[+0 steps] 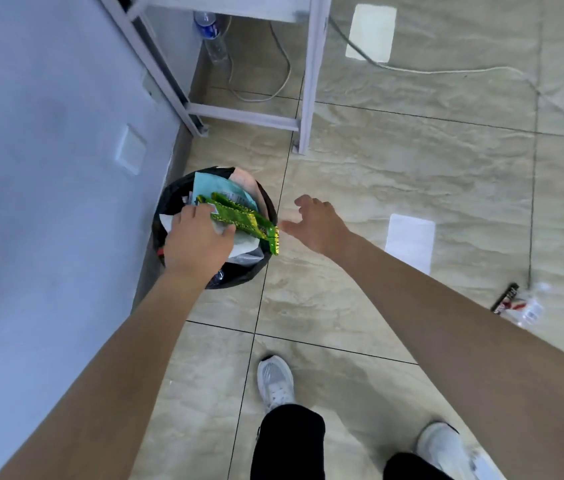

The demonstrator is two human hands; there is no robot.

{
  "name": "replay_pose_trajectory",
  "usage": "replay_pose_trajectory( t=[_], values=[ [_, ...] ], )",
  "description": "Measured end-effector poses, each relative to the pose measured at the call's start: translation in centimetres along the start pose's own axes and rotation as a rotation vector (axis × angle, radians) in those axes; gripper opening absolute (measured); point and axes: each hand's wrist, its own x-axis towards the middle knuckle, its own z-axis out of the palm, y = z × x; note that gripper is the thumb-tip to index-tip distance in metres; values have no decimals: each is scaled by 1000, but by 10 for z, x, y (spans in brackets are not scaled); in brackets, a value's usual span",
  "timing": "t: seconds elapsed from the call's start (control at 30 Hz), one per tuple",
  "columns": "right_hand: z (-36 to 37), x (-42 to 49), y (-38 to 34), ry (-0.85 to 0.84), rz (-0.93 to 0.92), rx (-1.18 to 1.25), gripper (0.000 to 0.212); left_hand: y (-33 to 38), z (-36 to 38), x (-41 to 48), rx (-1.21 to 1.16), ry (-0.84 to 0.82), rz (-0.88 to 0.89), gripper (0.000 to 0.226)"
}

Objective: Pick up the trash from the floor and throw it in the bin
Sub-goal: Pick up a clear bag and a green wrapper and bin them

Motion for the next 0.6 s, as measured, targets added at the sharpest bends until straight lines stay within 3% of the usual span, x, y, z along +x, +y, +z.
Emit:
replay_pose_trajectory(
  t=[0.2,0.37,0.6],
  values=[
    [-67,-71,113,-17,147,48,68,125,40,-49,96,-166,266,46],
    [-108,-140,241,65,337,181,63,240,110,-100,218,-357,420,49],
    [-127,-246,422,161,580,368,60,378,223,-206,430,-474,657,49]
  ],
)
